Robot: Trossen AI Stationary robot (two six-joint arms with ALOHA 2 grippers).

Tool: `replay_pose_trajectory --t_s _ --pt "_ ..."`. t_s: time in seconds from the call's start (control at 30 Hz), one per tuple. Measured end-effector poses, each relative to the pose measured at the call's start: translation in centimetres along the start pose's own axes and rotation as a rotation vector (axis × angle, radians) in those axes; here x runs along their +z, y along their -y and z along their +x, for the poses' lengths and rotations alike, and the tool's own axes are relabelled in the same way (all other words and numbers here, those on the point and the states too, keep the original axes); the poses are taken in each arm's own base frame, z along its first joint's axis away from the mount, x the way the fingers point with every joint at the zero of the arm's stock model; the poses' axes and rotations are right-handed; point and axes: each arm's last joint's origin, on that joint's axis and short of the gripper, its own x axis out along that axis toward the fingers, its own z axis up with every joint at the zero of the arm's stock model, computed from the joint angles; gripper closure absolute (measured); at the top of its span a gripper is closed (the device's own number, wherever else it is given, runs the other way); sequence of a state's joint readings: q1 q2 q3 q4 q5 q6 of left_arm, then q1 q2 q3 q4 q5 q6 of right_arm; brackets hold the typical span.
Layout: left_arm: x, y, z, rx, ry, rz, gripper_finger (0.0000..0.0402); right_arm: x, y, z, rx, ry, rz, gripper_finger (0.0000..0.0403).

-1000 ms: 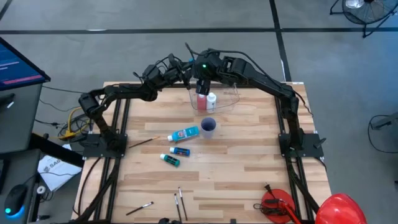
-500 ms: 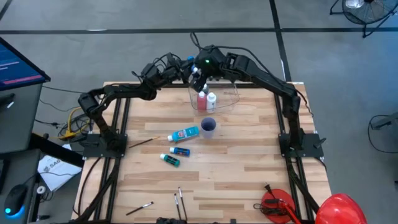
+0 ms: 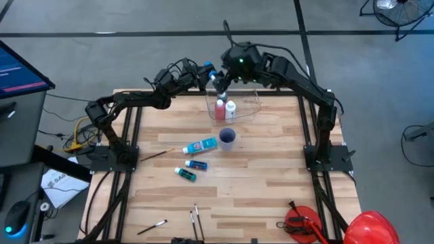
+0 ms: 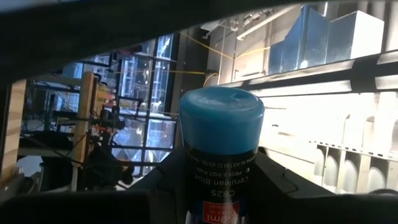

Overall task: Pick & Place Paint Supplies
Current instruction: Adjust the blue paint bottle in the transparent bin

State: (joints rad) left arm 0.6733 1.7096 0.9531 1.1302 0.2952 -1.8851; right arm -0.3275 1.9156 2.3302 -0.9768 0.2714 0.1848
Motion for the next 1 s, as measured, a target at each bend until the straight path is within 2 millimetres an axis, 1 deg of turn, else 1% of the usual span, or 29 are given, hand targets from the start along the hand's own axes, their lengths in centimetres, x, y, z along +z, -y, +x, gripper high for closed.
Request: replay_pose_trajectory --t_s 0.1,0.17,0.23,0.3,0.37,0.4,0.47,0.53,0.63,0.7,0.77,0.8,0.9,1.0 --pt "-0.2 -0.1 0.1 0.001 -0.009 -0.002 0.0299 -0.9 -0.3 -0.1 0.009 -0.082 0.004 0.018" --pt "-0.4 -0.1 0.1 0.002 -0.019 -0.003 0.0299 -0.8 -0.3 -0.6 0.01 -0.078 0.045 0.018" --pt "-0.4 -0.1 0.1 0.002 -0.02 -0.003 0.0299 -0.2 -0.2 -1.7 0.018 -0.028 0.099 0.018" --pt "-0.4 -0.1 0.1 0.002 -0.021 -0.003 0.0299 0.7 0.2 -3.4 0.023 0.059 0.157 0.018" --pt "-0.4 -0.1 0.1 0.002 -0.021 -0.004 0.0299 1.3 0.6 -5.0 -0.02 0.126 0.182 0.018" --pt "-0.4 -0.1 0.1 0.0 -0.021 -0.006 0.0299 1.4 0.8 -5.5 -0.052 0.152 0.188 0.018" --pt "-0.4 -0.1 0.1 -0.002 -0.02 -0.006 0.0299 0.8 1.1 -6.1 -0.09 0.167 0.189 0.018" --pt "-0.4 -0.1 0.1 -0.002 -0.02 -0.007 0.0299 -0.6 0.8 -6.0 -0.084 0.153 0.175 0.018" --pt "-0.4 -0.1 0.1 -0.002 -0.02 -0.006 0.0299 -4.4 -0.1 -5.5 -0.053 0.162 0.206 0.018" --pt "-0.4 -0.1 0.1 -0.002 -0.02 -0.006 0.0299 -7.3 -0.6 -5.3 0.002 0.221 0.259 0.018" --pt "-0.4 -0.1 0.1 -0.002 -0.02 -0.006 0.0299 -10.3 -0.6 -5.8 0.058 0.299 0.282 0.018" --pt "-0.4 -0.1 0.1 -0.002 -0.02 -0.006 0.0299 -11.3 -0.6 -6.1 0.087 0.349 0.301 0.018" --pt "-0.7 -0.2 0.2 -0.001 -0.016 -0.003 0.0299 -13.6 -0.2 -6.7 0.148 0.487 0.342 0.018" --pt "-1.0 -0.3 0.3 -0.005 0.005 0.03 0.0299 -14.2 0.1 -6.5 0.138 0.591 0.263 0.018"
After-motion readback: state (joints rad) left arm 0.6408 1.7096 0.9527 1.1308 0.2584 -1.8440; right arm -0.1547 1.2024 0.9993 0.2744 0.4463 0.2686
